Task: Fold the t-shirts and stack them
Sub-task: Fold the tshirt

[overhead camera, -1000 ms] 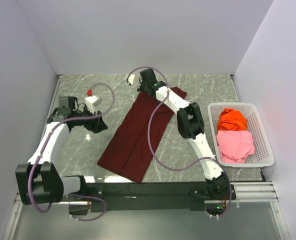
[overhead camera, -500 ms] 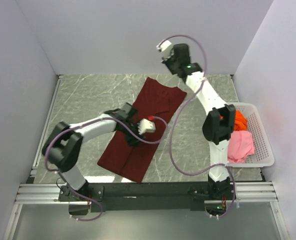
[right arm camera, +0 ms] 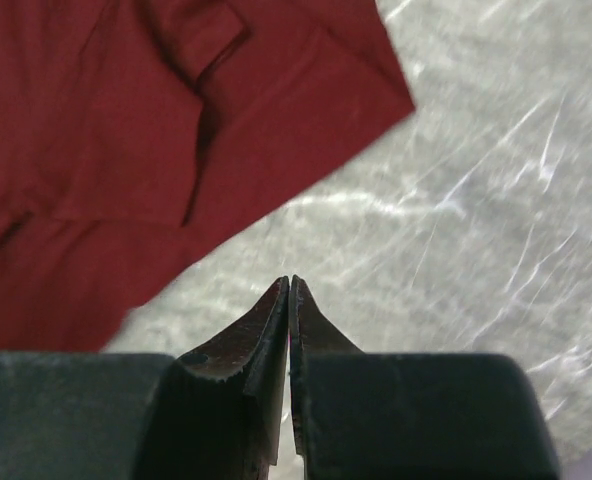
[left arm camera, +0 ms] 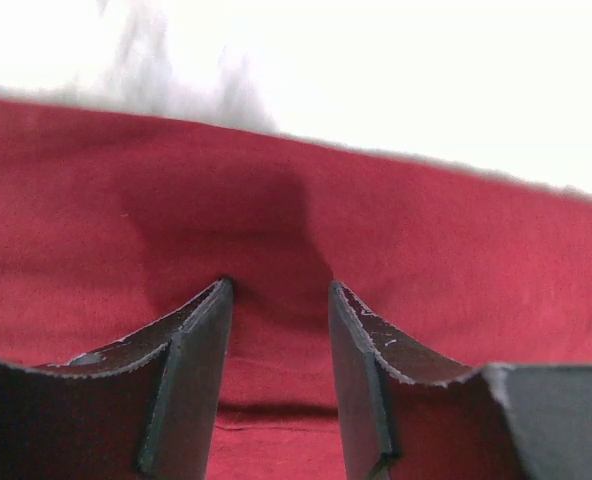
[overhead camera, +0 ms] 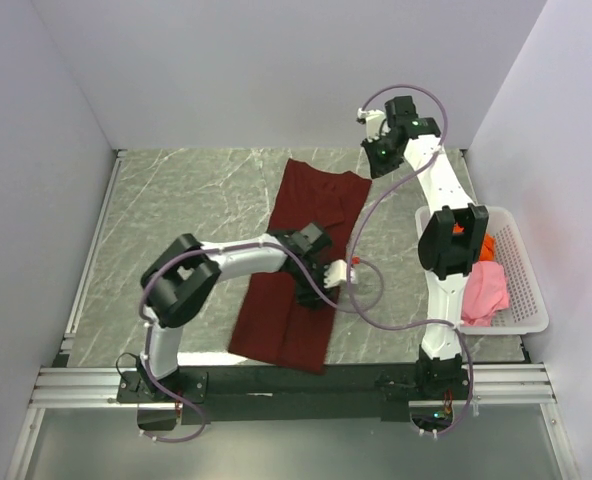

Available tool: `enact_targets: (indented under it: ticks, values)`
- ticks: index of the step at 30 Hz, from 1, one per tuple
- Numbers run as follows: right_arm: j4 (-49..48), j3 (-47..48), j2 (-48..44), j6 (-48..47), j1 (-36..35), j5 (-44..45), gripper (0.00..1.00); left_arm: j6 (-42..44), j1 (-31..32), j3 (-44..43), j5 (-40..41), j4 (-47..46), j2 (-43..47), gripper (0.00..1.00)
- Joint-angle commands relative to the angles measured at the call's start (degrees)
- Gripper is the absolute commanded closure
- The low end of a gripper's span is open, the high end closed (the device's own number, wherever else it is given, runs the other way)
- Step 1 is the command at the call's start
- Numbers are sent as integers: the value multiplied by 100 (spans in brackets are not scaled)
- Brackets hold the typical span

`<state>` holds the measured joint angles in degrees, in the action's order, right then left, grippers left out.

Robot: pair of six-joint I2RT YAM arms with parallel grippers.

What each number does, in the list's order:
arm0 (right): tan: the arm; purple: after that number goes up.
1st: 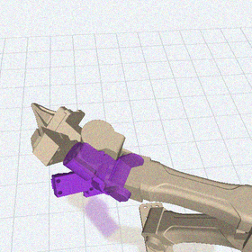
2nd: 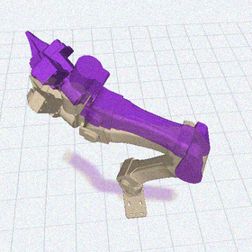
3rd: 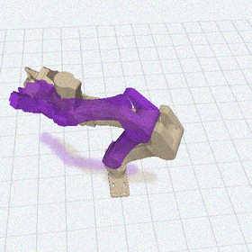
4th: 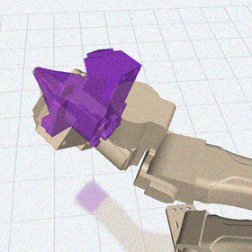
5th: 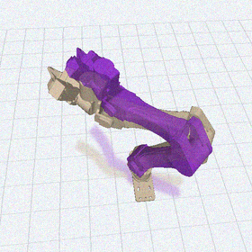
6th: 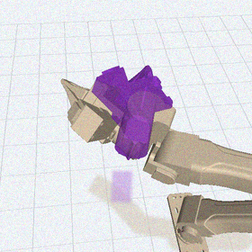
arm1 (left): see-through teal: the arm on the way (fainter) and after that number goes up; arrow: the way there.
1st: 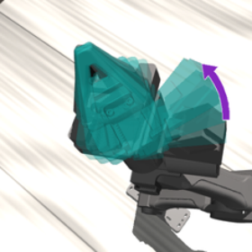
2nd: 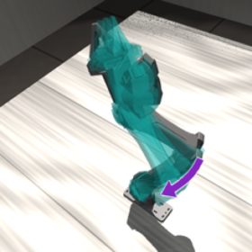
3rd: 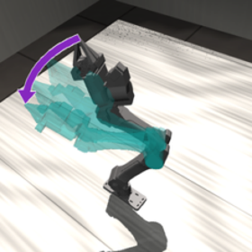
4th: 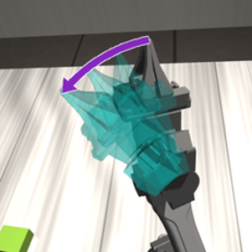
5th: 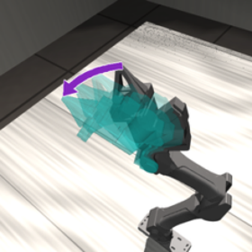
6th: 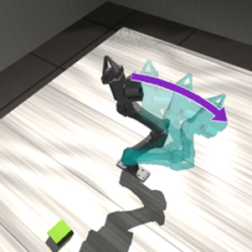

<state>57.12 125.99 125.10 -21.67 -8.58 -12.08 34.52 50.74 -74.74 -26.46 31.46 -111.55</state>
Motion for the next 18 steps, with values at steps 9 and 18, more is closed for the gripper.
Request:
enact_targets:
  ticks: [9, 18]
  values:
    - [615, 338, 312, 6, 120, -672, 97, -1905, -230, 140, -1826, -1713, 1095, 44]
    - [-130, -101, 735, 180, -477, -348, 100, -3222, -2030, 1119, -1758, -2293, 2225, 42]
